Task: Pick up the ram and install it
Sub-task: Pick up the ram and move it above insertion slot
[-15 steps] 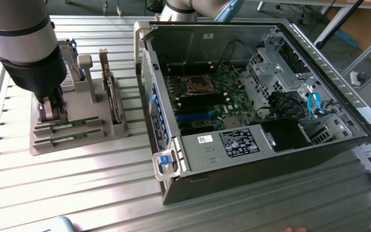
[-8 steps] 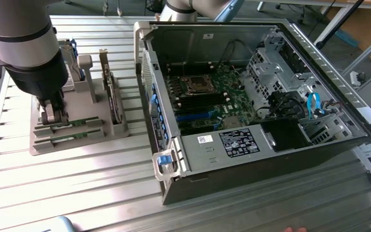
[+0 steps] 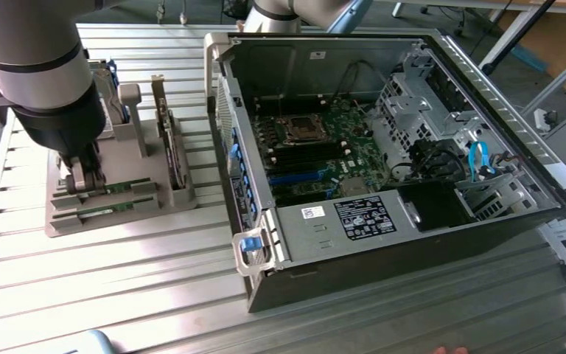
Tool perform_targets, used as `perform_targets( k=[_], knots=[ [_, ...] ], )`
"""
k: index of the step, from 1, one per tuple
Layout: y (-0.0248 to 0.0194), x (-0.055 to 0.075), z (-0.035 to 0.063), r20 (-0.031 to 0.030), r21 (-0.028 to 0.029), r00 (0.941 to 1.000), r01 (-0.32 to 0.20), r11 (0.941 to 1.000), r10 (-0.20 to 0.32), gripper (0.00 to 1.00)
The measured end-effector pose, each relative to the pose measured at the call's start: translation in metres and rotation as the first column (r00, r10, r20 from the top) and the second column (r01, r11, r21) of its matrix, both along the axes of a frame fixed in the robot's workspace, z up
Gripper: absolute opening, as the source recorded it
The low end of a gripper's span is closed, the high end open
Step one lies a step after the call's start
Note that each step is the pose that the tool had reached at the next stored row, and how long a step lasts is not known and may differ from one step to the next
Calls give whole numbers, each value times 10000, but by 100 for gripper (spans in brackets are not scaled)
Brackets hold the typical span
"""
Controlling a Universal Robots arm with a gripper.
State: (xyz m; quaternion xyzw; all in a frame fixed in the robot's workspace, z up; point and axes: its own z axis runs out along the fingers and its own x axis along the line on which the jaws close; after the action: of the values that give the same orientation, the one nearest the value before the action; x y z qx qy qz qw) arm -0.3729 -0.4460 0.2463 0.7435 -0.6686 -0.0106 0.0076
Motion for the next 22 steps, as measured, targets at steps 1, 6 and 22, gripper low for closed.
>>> perform_targets(
  k=[1,6,22],
  knots=[
    [0,0,-7,0,0,10000,0,10000,0,24],
    [0,0,-13,-1,-1,10000,0,10000,0,24],
    [-7,117,-18,-5,0,10000,-2,10000,2,24]
  ],
)
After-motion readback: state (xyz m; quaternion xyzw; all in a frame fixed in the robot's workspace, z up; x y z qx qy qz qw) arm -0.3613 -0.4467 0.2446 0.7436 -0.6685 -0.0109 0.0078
